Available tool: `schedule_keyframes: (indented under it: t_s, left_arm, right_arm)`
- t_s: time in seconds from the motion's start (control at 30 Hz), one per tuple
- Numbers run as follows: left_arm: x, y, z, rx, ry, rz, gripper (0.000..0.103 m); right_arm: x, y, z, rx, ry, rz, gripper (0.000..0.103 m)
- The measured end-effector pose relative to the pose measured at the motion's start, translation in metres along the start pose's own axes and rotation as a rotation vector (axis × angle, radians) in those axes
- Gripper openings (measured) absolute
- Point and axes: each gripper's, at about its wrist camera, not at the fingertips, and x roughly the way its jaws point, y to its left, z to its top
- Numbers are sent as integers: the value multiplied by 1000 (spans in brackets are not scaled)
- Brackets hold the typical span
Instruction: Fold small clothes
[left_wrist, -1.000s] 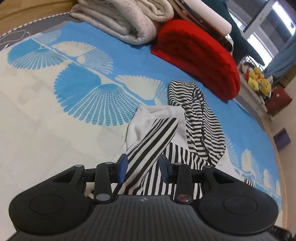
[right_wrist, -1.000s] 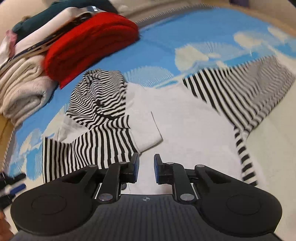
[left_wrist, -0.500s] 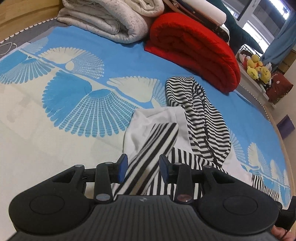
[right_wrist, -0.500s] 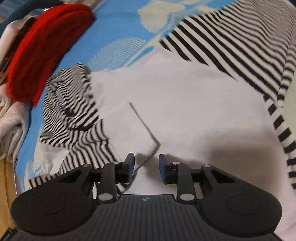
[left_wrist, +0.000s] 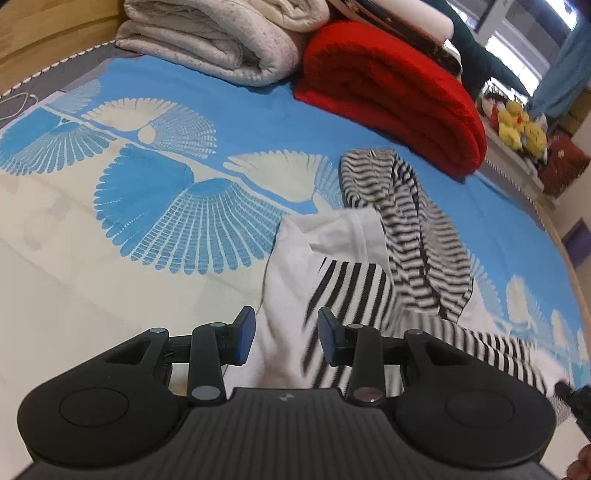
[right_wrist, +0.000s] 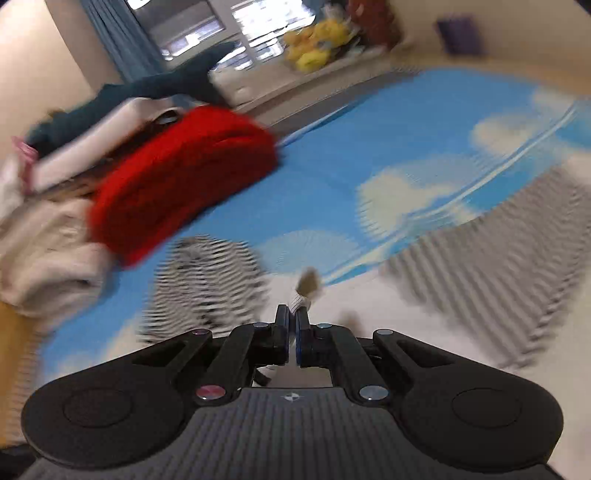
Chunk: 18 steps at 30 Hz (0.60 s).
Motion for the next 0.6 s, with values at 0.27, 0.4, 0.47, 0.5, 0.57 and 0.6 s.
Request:
schedule_keyframes:
  t_s: [0.27, 0.4, 0.47, 0.5, 0.57, 0.6]
  left_arm:
    - [21, -26, -23, 171, 113, -19, 40]
    - [36, -39, -43, 233, 207, -88, 42]
    - [46, -39, -55, 247, 259, -91, 43]
    - [51, -39, -60, 262, 286, -79, 43]
    - [59, -37, -68, 297, 317, -22, 42]
    - [58, -36, -68, 311, 312, -6, 42]
  right_arm:
    - [37, -38, -6, 64, 159, -180, 7]
    - [38, -39, -1, 72, 196, -11, 23]
    - [54, -48, -7, 119, 296, -3, 23]
    - [62, -52, -11, 120, 348, -36, 23]
    - [76, -59, -18, 67, 409, -98, 26]
    - [76, -62, -17, 63, 398, -105, 26]
